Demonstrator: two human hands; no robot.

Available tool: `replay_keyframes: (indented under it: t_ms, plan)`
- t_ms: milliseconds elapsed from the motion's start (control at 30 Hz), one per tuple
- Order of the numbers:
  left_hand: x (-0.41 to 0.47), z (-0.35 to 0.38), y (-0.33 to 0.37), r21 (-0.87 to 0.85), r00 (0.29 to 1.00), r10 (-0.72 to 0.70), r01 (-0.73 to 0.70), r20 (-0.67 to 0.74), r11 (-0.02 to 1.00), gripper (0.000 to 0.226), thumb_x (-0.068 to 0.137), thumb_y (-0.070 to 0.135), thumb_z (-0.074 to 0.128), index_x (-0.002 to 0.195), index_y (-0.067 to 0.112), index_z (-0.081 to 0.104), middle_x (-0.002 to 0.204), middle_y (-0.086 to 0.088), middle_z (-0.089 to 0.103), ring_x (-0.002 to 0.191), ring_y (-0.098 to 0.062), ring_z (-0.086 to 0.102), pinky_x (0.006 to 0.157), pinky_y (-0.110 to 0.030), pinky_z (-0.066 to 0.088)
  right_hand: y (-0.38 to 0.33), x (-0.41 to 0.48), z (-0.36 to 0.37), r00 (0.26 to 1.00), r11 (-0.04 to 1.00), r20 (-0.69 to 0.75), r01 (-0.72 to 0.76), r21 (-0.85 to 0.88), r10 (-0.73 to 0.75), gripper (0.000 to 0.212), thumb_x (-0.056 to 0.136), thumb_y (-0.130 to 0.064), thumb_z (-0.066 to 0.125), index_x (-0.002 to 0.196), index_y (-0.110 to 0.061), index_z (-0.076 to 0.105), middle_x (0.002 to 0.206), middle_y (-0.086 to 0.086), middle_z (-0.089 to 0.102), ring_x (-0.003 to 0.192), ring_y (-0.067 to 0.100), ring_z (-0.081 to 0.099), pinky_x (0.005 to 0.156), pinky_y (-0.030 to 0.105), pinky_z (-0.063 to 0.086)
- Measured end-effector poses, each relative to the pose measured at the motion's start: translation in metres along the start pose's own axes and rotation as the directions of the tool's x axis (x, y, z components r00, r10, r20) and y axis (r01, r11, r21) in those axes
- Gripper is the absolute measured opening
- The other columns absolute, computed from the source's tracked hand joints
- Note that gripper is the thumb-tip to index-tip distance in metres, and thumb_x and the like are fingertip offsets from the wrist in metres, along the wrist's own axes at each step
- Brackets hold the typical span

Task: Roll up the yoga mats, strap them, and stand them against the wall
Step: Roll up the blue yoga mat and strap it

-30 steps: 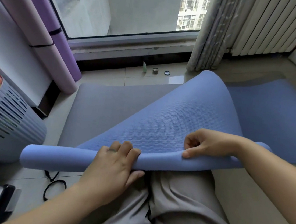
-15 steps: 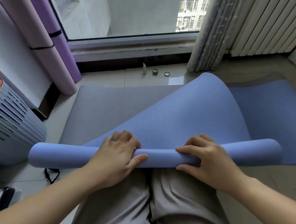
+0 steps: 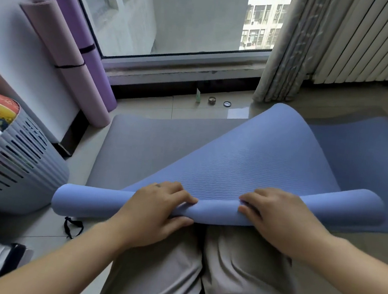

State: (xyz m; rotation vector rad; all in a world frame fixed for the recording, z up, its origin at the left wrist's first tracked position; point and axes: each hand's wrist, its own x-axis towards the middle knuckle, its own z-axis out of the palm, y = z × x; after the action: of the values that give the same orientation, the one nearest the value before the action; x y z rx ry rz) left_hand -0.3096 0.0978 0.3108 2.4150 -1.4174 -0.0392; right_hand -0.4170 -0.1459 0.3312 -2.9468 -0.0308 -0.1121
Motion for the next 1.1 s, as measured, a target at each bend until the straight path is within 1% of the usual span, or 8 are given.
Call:
replay_keyframes:
  t_ms: [200,300,433,567,667,767,933,1100]
  plan:
    - [0.02,-0.012,-0.005,-0.145,0.967,-0.153,0.185,0.203,0.972,0.05,0.076,0.067,0.04,0.113,0.041,0.063,0.104,0.021,0.063,0.1,0.002,0.052,0.086,-0.031,0.046,-0.01,-0.002,0.01,0.99,0.999,0.14,0.003,-0.037,0.002,0.046,0.089,-0.051,0.055,0.123,-0.02,0.051,0.114,0.001,0.059,0.11,0.025,0.052,0.096,0.037,0.037]
    - [0.034,-0.023,-0.014,-0.246,0.919,-0.202,0.294,0.34,0.924,0.035,0.083,0.056,0.055,0.11,0.039,0.067,0.102,0.023,0.067,0.098,0.005,0.054,0.091,-0.026,0.045,-0.001,0.012,0.005,0.993,0.987,0.115,0.003,0.161,-0.022,0.039,0.085,-0.048,0.064,0.113,-0.02,0.062,0.107,-0.004,0.052,0.104,0.019,0.046,0.09,0.032,0.039]
    - [0.047,-0.032,-0.024,-0.359,0.838,-0.21,0.425,0.504,0.831,0.025,0.09,0.045,0.059,0.113,0.039,0.067,0.104,0.024,0.067,0.098,0.007,0.059,0.095,-0.021,0.045,0.012,0.041,-0.013,0.93,0.965,0.366,-0.077,0.249,-0.02,0.032,0.086,-0.047,0.064,0.101,-0.019,0.068,0.096,-0.006,0.051,0.088,0.012,0.049,0.076,0.025,0.038]
    - [0.044,-0.024,-0.022,-0.241,0.902,-0.275,0.364,0.334,0.9,0.027,0.092,0.048,0.055,0.118,0.043,0.054,0.113,0.024,0.056,0.102,-0.006,0.059,0.092,-0.025,0.044,0.026,0.067,-0.021,0.841,0.963,0.54,-0.125,0.238,-0.024,0.04,0.086,-0.052,0.061,0.098,-0.015,0.068,0.101,0.007,0.064,0.089,0.018,0.058,0.081,0.034,0.045]
    - [0.029,0.002,-0.008,0.111,0.995,-0.097,0.101,-0.038,0.989,0.03,0.095,0.046,0.04,0.112,0.026,0.056,0.101,0.004,0.065,0.084,-0.023,0.065,0.074,-0.032,0.05,0.034,0.076,-0.018,0.797,0.946,0.604,-0.181,0.267,-0.018,0.044,0.082,-0.057,0.063,0.099,-0.017,0.07,0.1,0.006,0.068,0.078,0.013,0.056,0.075,0.032,0.043]
    - [0.02,0.019,-0.002,0.283,0.994,-0.046,0.073,-0.099,0.956,0.038,0.089,0.05,0.035,0.112,0.022,0.047,0.09,-0.001,0.066,0.074,-0.026,0.063,0.069,-0.036,0.051,0.035,0.081,-0.02,0.764,0.929,0.645,-0.238,0.283,0.0,0.036,0.079,-0.059,0.065,0.097,-0.028,0.072,0.094,-0.007,0.071,0.082,0.008,0.061,0.077,0.026,0.045]
    - [0.038,0.001,-0.01,0.305,0.997,-0.042,0.021,0.063,0.952,0.058,0.088,0.057,0.02,0.112,0.019,0.057,0.089,-0.004,0.064,0.075,-0.027,0.063,0.067,-0.034,0.049,0.026,0.063,-0.011,0.908,0.947,0.418,-0.137,0.292,0.002,0.047,0.082,-0.06,0.059,0.119,-0.032,0.059,0.106,-0.011,0.061,0.099,0.009,0.056,0.087,0.026,0.042]
    - [0.054,-0.025,-0.009,0.217,0.944,-0.127,0.061,0.304,0.974,0.049,0.097,0.057,0.028,0.132,0.024,0.039,0.126,0.0,0.055,0.11,-0.025,0.054,0.084,-0.034,0.037,0.002,0.039,-0.007,0.981,0.969,0.182,0.103,-0.223,-0.063,0.063,0.081,-0.067,0.053,0.127,-0.026,0.042,0.119,-0.003,0.051,0.108,0.021,0.05,0.088,0.034,0.037]
